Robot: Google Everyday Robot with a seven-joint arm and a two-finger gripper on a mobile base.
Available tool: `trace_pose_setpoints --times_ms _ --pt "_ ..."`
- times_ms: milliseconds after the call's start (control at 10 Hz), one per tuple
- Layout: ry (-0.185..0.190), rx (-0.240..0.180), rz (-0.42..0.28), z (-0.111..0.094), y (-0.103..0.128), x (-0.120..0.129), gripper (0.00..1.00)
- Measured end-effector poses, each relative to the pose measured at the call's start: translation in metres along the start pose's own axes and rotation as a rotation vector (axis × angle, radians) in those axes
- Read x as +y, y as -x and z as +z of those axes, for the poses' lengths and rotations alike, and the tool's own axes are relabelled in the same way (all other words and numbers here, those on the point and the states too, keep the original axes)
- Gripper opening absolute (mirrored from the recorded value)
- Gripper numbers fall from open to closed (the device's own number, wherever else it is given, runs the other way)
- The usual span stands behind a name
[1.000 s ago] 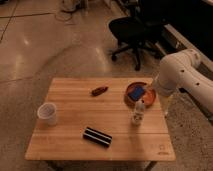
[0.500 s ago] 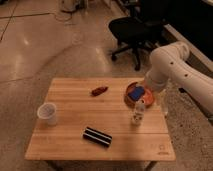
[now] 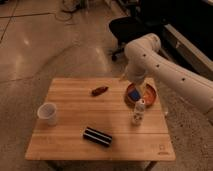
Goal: Place the pepper in the ceramic bowl
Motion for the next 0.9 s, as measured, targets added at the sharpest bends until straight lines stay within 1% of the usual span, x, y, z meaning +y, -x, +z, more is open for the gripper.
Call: trace_pose_setpoints --times_ms 100,300,500,700,900 --pt "-0.009 -0.001 -0.026 0.008 0.012 -0.022 0.8" --pt "-0.015 -0.003 -0.061 0.023 0.029 -0.05 0.8" --pt "-0.013 -0.009 -0.109 0.047 0.051 -0.084 0.8" --pt "0.005 -0.023 -0.139 0.073 0.067 -0.105 0.8" --pt "0.051 -0.054 -0.153 0.108 0.079 -0.12 0.8"
